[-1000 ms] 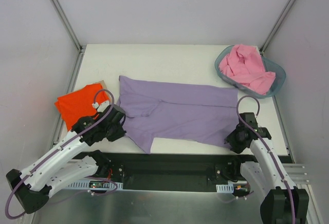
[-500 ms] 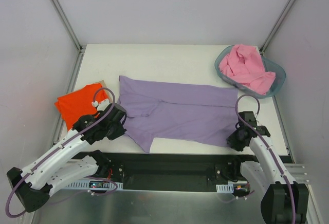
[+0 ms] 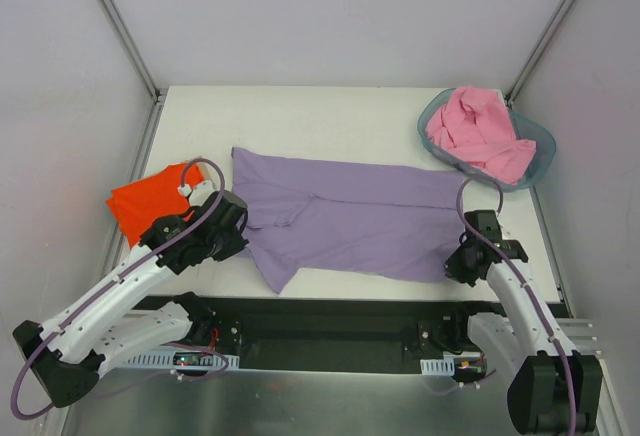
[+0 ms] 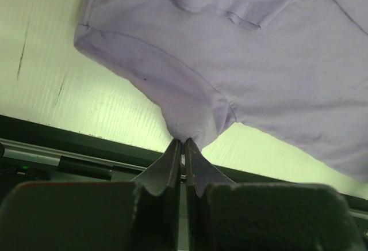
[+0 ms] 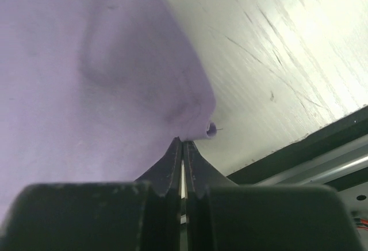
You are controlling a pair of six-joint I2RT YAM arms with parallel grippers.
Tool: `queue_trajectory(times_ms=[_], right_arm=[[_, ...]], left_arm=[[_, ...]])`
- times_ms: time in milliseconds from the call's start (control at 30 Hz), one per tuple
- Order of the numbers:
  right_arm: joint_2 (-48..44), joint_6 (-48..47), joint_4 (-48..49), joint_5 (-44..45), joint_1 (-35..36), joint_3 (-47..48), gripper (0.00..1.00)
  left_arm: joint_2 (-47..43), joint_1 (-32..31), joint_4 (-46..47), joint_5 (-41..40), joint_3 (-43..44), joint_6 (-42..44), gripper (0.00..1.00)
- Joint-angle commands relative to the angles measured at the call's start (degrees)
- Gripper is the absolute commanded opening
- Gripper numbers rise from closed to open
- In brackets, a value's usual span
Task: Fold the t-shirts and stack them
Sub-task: Grap the side of the flattened tshirt closest away from the robot with both arms, then fold the other side of the tshirt into a rectangle
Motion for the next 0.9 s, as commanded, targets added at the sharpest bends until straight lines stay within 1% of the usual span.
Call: queue_trajectory(times_ms=[0, 133, 300, 333, 433, 467, 533, 600, 700, 867], right_arm=[[1.03, -3.85, 0.22, 0.29, -0.37, 5.96, 0.01], [4.8, -5.96, 0.39, 0.73, -0.37, 9.39, 0.01], [9.37, -9.04, 0.66, 0.29, -0.37, 15.1, 0.01], [11.21, -9.91, 0.57, 0.29, -0.37, 16.68, 0.01], [14.82, -11.23, 1.7, -0.67, -0.37, 18.45, 0.01], [15.7, -11.76, 2.23, -1.46, -0.28, 19.41, 0.01], [18.16, -12.2, 3.37, -2.08, -0.28, 20.12, 0.01], [19.57, -12.64, 4.26, -1.91, -0.37, 21.52, 0.01], [21.33, -12.91, 4.35, 0.37, -0.37, 23.89, 0.0], [22.74, -13.26, 4.17, 5.03, -0.37, 27.06, 0.01]], left_arm=[[2.35, -0.52, 1.87, -3.0, 3.37, 1.9, 0.0], [5.16, -0.43, 4.5, -4.41, 5.83, 4.18, 0.0], [10.61, 0.45, 4.95, -7.66, 10.57, 7.17, 0.0], [11.4, 1.06, 5.03, -9.15, 11.1, 7.44, 0.0], [14.3, 3.08, 5.82, -9.43, 13.48, 9.37, 0.0], [15.61, 4.83, 6.52, -9.6, 14.18, 9.98, 0.0], [17.11, 6.94, 8.98, -8.9, 14.62, 12.0, 0.0], [19.74, 10.37, 11.35, -5.39, 15.94, 14.54, 0.0], [23.35, 13.18, 12.77, -3.54, 18.22, 16.93, 0.0], [28.79, 15.74, 13.82, -2.31, 22.61, 19.74, 0.0]])
